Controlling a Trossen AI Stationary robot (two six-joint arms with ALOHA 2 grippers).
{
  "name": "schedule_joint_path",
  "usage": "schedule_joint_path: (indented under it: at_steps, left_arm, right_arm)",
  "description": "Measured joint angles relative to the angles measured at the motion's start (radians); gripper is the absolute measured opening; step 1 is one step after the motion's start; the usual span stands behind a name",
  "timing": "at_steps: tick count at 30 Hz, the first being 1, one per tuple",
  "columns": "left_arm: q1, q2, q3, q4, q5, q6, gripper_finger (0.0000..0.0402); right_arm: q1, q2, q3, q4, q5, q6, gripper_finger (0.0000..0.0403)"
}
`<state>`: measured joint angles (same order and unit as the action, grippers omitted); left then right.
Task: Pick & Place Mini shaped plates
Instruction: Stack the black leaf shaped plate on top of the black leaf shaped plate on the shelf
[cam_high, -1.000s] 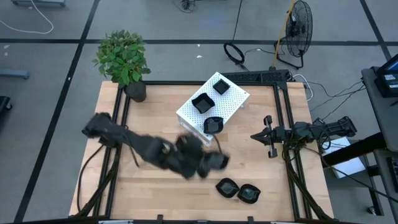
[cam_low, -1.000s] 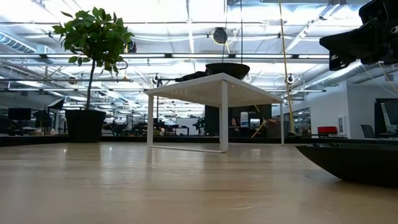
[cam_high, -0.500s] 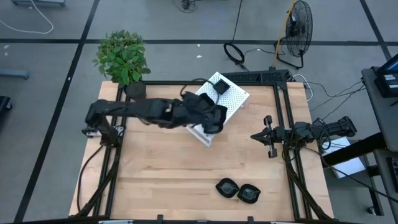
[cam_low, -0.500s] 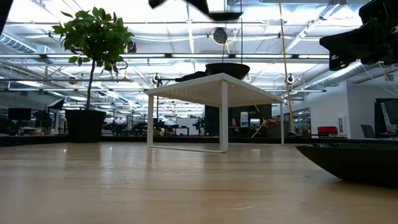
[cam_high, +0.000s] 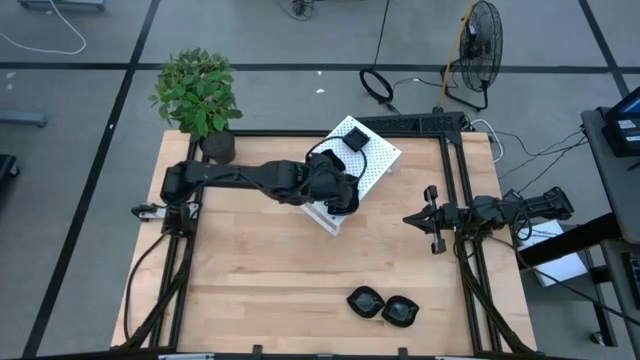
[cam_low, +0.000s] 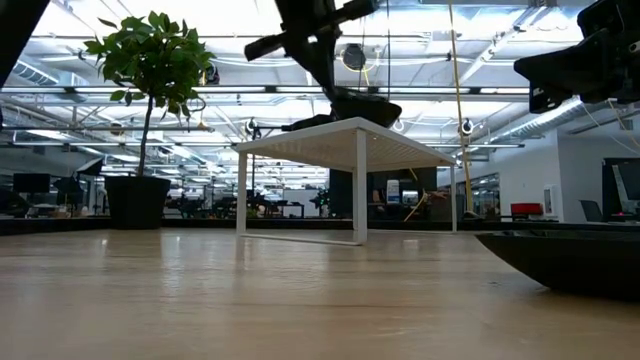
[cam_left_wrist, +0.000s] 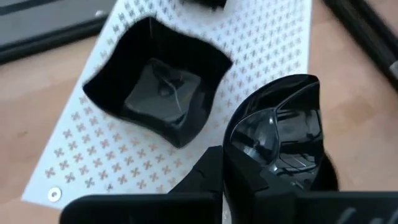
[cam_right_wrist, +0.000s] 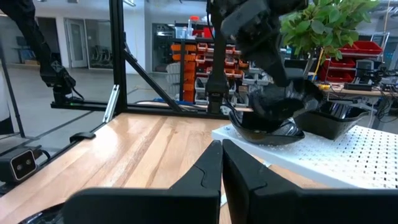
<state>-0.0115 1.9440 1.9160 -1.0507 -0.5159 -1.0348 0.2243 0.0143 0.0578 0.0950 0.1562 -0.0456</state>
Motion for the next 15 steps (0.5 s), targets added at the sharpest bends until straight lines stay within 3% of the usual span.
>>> schedule_joint_path:
  at_steps: [15]
  left_arm:
    - [0.0, 0.01, 0.0, -0.004, 0.022, 0.044, 0.0015]
  right_arm:
    - [0.0, 0.0, 0.0, -0.001, 0.0, 0.0, 0.0]
